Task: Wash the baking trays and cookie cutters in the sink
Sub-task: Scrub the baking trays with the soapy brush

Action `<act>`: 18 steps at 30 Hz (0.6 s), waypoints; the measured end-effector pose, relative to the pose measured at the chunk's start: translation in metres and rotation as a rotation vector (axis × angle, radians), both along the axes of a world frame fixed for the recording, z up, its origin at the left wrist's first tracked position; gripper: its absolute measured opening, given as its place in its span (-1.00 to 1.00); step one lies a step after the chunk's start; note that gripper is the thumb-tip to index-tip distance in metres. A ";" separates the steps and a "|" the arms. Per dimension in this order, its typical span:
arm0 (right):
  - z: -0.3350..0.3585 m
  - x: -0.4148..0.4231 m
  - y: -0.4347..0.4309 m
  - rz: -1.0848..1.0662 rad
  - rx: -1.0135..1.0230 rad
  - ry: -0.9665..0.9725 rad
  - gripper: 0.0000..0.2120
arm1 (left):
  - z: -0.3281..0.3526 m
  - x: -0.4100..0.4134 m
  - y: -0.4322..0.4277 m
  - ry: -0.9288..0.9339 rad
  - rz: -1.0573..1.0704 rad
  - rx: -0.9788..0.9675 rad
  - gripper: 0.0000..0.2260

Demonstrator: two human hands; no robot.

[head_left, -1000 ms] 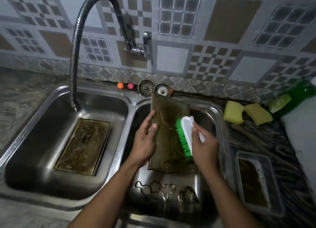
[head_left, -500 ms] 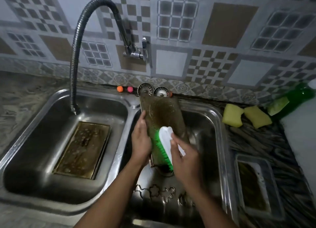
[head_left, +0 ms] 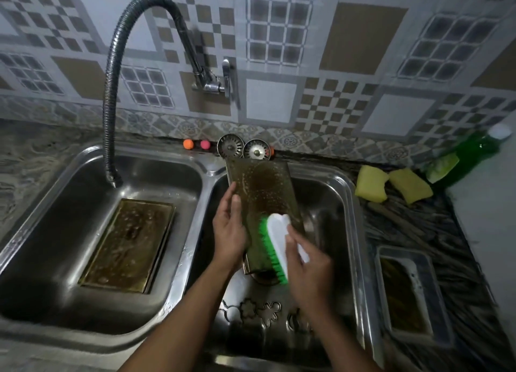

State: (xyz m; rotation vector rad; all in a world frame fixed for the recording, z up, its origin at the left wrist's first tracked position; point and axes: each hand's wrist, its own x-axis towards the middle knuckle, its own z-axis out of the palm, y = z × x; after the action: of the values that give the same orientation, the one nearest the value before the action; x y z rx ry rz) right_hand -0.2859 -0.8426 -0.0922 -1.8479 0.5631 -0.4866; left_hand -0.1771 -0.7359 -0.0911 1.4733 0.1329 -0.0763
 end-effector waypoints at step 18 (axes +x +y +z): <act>-0.002 0.014 -0.027 -0.038 -0.011 0.151 -0.72 | -0.002 -0.016 0.010 0.022 -0.188 0.022 -0.62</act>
State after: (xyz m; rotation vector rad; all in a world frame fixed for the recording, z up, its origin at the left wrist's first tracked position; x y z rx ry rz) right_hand -0.2724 -0.8693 -0.0945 -1.8983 0.6993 -0.3777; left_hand -0.1927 -0.7260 -0.0932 1.5039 0.0131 -0.2445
